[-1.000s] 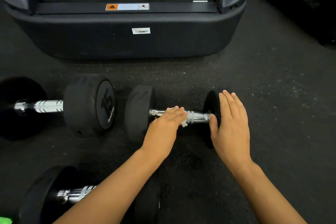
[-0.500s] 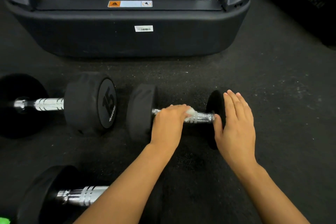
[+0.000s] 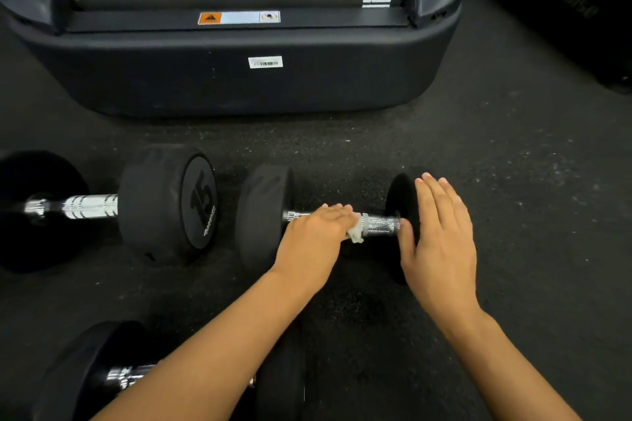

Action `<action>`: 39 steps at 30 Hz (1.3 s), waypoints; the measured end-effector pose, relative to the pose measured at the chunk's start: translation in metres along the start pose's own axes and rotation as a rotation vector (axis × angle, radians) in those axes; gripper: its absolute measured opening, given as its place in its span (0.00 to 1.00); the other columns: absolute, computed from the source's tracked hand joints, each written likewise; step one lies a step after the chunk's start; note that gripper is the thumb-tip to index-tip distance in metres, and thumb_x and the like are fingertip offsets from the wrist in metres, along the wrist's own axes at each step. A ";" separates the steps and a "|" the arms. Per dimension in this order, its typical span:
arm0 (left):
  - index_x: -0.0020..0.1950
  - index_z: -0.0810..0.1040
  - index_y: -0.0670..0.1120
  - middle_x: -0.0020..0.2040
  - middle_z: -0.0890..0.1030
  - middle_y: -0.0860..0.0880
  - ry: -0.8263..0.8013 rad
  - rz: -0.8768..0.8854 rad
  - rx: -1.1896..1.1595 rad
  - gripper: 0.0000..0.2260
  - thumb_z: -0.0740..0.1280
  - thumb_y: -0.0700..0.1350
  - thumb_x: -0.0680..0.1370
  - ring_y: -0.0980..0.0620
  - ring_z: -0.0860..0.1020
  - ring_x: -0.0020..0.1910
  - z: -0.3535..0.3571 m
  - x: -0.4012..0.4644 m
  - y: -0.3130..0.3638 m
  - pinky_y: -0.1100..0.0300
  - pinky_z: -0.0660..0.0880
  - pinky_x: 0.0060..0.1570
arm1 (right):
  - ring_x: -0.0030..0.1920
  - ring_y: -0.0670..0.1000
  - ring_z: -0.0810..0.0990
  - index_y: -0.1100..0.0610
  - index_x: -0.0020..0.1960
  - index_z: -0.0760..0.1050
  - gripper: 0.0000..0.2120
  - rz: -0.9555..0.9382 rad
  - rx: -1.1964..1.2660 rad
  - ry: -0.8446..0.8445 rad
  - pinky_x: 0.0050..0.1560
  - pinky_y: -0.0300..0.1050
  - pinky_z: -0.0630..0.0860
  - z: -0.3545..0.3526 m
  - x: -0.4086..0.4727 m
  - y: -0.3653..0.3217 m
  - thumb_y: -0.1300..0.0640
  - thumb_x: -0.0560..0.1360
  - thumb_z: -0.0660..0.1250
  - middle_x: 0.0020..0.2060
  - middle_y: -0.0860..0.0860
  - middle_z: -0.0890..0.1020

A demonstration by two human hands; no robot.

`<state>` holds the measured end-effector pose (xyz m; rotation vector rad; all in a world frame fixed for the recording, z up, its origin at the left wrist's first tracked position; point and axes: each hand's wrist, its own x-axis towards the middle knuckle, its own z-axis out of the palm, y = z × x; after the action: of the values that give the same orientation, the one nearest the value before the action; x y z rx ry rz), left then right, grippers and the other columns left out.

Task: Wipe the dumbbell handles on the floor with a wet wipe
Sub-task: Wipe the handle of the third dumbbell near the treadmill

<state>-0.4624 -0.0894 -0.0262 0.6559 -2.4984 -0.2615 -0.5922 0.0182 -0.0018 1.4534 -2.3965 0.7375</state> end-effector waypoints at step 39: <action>0.54 0.77 0.47 0.49 0.79 0.48 -0.328 -0.302 0.016 0.10 0.61 0.38 0.77 0.46 0.76 0.51 -0.013 0.026 0.009 0.56 0.69 0.55 | 0.69 0.59 0.65 0.66 0.68 0.67 0.24 0.001 -0.052 0.049 0.70 0.50 0.58 0.005 0.002 0.000 0.60 0.73 0.60 0.66 0.60 0.71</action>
<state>-0.4780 -0.0959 -0.0003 1.0749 -2.7026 -0.4950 -0.5931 0.0145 -0.0049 1.3979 -2.3615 0.6973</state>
